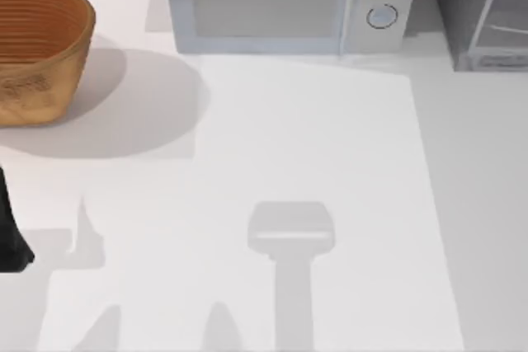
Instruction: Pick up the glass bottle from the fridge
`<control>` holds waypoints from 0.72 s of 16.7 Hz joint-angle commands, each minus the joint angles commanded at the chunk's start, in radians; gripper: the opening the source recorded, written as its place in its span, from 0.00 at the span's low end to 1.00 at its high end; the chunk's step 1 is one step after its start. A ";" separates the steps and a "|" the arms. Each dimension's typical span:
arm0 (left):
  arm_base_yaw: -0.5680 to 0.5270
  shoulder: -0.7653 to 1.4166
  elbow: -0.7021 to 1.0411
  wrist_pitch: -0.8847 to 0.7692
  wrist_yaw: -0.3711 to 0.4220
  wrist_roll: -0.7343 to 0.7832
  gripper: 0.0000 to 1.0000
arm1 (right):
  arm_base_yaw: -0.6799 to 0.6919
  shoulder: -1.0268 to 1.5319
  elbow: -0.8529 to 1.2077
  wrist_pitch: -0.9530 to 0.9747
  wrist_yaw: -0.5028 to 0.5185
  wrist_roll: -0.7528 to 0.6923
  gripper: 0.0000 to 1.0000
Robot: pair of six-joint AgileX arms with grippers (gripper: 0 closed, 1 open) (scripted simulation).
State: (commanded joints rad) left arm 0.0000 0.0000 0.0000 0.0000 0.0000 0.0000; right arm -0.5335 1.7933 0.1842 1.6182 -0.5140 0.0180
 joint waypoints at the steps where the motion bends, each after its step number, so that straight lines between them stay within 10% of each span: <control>1: 0.000 0.000 0.000 0.000 0.000 0.000 1.00 | 0.004 -0.003 -0.004 -0.003 0.002 0.000 1.00; 12: 0.000 0.000 0.000 0.000 0.000 0.000 1.00 | 0.171 0.209 0.530 -0.312 0.183 -0.008 1.00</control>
State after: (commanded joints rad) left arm 0.0000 0.0000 0.0000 0.0000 0.0000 0.0000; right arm -0.3623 2.0019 0.7138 1.3066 -0.3307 0.0101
